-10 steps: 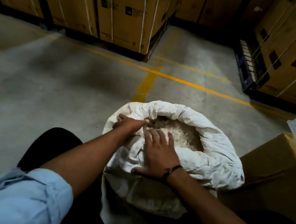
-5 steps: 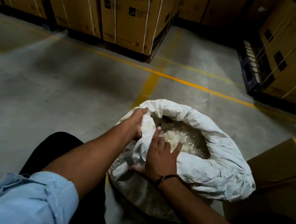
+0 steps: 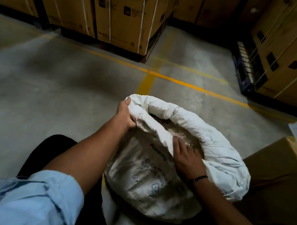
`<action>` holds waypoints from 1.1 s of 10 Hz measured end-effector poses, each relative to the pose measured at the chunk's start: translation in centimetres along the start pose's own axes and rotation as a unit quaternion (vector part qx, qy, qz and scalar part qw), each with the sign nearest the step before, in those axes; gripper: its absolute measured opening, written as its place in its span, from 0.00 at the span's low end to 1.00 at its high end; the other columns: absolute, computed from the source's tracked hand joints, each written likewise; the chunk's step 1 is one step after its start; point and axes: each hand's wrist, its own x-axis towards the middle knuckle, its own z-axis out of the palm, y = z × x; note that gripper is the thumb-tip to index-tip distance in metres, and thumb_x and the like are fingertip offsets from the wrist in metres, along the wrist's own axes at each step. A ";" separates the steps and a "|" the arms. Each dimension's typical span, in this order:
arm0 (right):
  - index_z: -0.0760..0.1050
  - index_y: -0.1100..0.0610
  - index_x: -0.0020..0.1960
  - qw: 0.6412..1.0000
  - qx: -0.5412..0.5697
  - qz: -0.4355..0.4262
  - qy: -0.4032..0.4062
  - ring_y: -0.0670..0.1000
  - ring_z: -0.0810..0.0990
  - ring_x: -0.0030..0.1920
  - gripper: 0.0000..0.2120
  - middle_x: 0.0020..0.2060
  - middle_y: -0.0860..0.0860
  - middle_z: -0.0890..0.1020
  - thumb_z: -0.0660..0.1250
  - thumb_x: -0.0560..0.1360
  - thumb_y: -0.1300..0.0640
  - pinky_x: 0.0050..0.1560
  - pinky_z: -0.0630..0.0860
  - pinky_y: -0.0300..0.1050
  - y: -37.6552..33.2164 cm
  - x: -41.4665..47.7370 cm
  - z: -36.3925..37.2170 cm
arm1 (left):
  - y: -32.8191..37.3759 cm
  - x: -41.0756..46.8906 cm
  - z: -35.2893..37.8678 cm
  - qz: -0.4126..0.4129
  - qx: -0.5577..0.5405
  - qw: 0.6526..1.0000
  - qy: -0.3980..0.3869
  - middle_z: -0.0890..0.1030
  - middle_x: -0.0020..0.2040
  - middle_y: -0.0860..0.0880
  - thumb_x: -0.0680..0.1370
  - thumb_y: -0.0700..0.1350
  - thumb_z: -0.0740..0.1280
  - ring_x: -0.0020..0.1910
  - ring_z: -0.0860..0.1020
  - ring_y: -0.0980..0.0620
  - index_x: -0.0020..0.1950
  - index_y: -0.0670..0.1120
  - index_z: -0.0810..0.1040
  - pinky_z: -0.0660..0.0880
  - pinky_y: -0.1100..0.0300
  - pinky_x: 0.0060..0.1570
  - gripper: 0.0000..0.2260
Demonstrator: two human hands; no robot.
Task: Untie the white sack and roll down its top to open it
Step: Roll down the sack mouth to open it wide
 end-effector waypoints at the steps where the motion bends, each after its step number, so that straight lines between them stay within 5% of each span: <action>1: 0.40 0.57 0.78 0.981 0.132 0.019 -0.140 0.61 0.64 0.72 0.50 0.77 0.57 0.56 0.62 0.71 0.34 0.67 0.68 0.62 -2.0 0.5 -1.1 | -0.9 -0.6 0.4 0.039 -0.054 0.998 0.017 0.81 0.45 0.40 0.80 0.56 0.61 0.43 0.80 0.41 0.63 0.42 0.78 0.76 0.51 0.43 0.21; 2: 0.32 0.52 0.77 0.969 0.195 0.087 -0.121 0.59 0.59 0.74 0.69 0.78 0.55 0.50 0.67 0.54 0.22 0.69 0.63 0.66 -4.5 0.7 -1.8 | -1.7 -1.2 0.5 0.053 -0.114 0.992 0.005 0.81 0.48 0.39 0.81 0.55 0.59 0.45 0.80 0.40 0.59 0.41 0.78 0.76 0.51 0.42 0.19; 3: 0.30 0.52 0.77 0.992 0.094 0.078 -0.041 0.64 0.76 0.55 0.58 0.70 0.62 0.64 0.72 0.69 0.42 0.52 0.75 0.62 -5.4 0.4 -0.5 | -1.9 -1.3 1.2 0.065 -0.137 0.988 0.005 0.80 0.55 0.37 0.81 0.54 0.58 0.57 0.79 0.37 0.55 0.40 0.78 0.76 0.46 0.55 0.18; 4: 0.38 0.53 0.79 0.993 0.081 0.085 -0.006 0.63 0.80 0.42 0.39 0.63 0.63 0.69 0.59 0.76 0.60 0.40 0.78 0.57 -2.9 1.5 -0.7 | -0.9 -1.2 1.8 0.066 -0.031 0.997 0.015 0.78 0.57 0.39 0.81 0.52 0.59 0.60 0.78 0.37 0.57 0.40 0.76 0.76 0.45 0.58 0.16; 5: 0.70 0.61 0.65 0.997 0.018 0.064 0.048 0.63 0.77 0.42 0.28 0.50 0.60 0.76 0.70 0.66 0.60 0.34 0.77 0.54 0.1 2.3 -2.4 | -0.1 0.4 1.3 0.253 0.484 0.818 0.179 0.59 0.79 0.38 0.72 0.48 0.56 0.76 0.60 0.36 0.79 0.43 0.56 0.65 0.43 0.71 0.34; 6: 0.74 0.61 0.54 0.995 0.022 0.010 0.094 0.63 0.77 0.43 0.24 0.45 0.60 0.77 0.72 0.59 0.58 0.35 0.77 0.54 1.1 2.4 -3.3 | 0.5 -1.8 3.1 0.532 0.692 0.487 -0.016 0.54 0.81 0.42 0.74 0.48 0.62 0.80 0.53 0.41 0.82 0.49 0.51 0.52 0.50 0.76 0.37; 7: 0.75 0.62 0.58 0.994 0.008 -0.004 0.105 0.62 0.79 0.40 0.25 0.44 0.60 0.80 0.71 0.62 0.60 0.34 0.78 0.52 0.4 2.0 -2.9 | -1.0 -3.4 4.5 0.334 0.783 0.382 -0.360 0.70 0.75 0.46 0.73 0.53 0.73 0.73 0.70 0.47 0.81 0.49 0.55 0.64 0.57 0.72 0.42; 8: 0.73 0.61 0.62 0.994 0.045 -0.002 0.099 0.63 0.81 0.41 0.25 0.43 0.60 0.80 0.71 0.66 0.60 0.36 0.79 0.53 0.0 2.1 -2.4 | -3.8 -2.5 2.8 0.343 0.857 0.239 -0.301 0.76 0.69 0.46 0.71 0.59 0.73 0.65 0.76 0.44 0.77 0.50 0.62 0.72 0.54 0.64 0.38; 9: 0.65 0.59 0.70 0.989 0.143 0.039 0.019 0.61 0.77 0.56 0.33 0.58 0.59 0.77 0.68 0.69 0.47 0.54 0.77 0.55 -0.8 2.1 -2.1 | -5.5 -1.3 1.2 0.453 0.855 0.122 -0.220 0.77 0.65 0.43 0.75 0.62 0.66 0.61 0.77 0.42 0.72 0.46 0.67 0.72 0.49 0.62 0.31; 10: 0.61 0.58 0.73 0.972 0.216 0.073 -0.060 0.59 0.71 0.64 0.44 0.65 0.59 0.72 0.65 0.65 0.36 0.65 0.69 0.51 -1.2 2.3 -2.4 | -6.6 -0.2 0.1 0.559 0.815 0.037 -0.145 0.76 0.57 0.41 0.79 0.50 0.62 0.53 0.74 0.42 0.71 0.41 0.68 0.69 0.49 0.53 0.23; 11: 0.76 0.58 0.63 0.940 0.277 0.107 -0.168 0.56 0.77 0.59 0.30 0.60 0.57 0.80 0.76 0.66 0.45 0.54 0.71 0.43 0.3 3.0 -3.9 | -7.9 0.5 -1.1 0.594 0.783 0.010 -0.186 0.74 0.61 0.40 0.74 0.51 0.68 0.56 0.71 0.42 0.75 0.40 0.65 0.67 0.49 0.55 0.32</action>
